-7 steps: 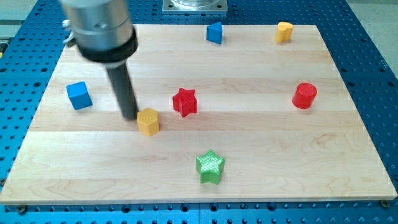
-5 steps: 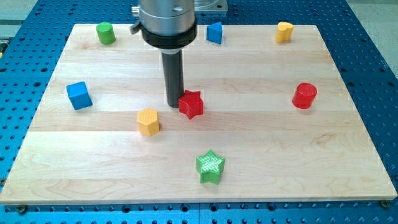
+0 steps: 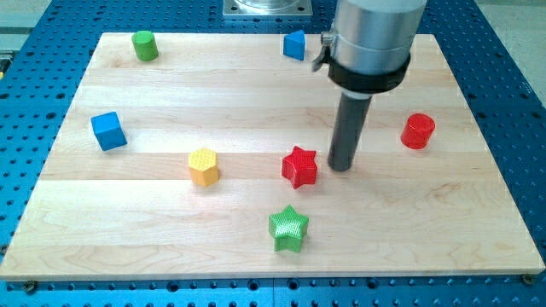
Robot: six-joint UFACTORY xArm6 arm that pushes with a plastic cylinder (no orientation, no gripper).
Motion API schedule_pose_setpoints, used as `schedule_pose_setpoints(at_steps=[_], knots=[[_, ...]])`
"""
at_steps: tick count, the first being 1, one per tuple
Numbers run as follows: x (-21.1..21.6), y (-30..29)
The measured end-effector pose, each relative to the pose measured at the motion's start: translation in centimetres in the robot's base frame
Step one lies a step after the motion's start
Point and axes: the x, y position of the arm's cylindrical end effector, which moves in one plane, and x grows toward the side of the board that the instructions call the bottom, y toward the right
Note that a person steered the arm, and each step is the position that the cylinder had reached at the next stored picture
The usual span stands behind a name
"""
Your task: Move red star diagonal to hexagon
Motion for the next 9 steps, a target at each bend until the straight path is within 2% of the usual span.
schedule_pose_setpoints(at_steps=[1,2,3,4,5,6,7,8,9], knots=[[1.0,-10.2],[3.8,-17.5],[5.7,-22.8],[5.7,-27.4],[5.2,-30.0],[6.8,-22.6],[10.8,-25.8],[10.4,-27.8],[7.0,-24.2]])
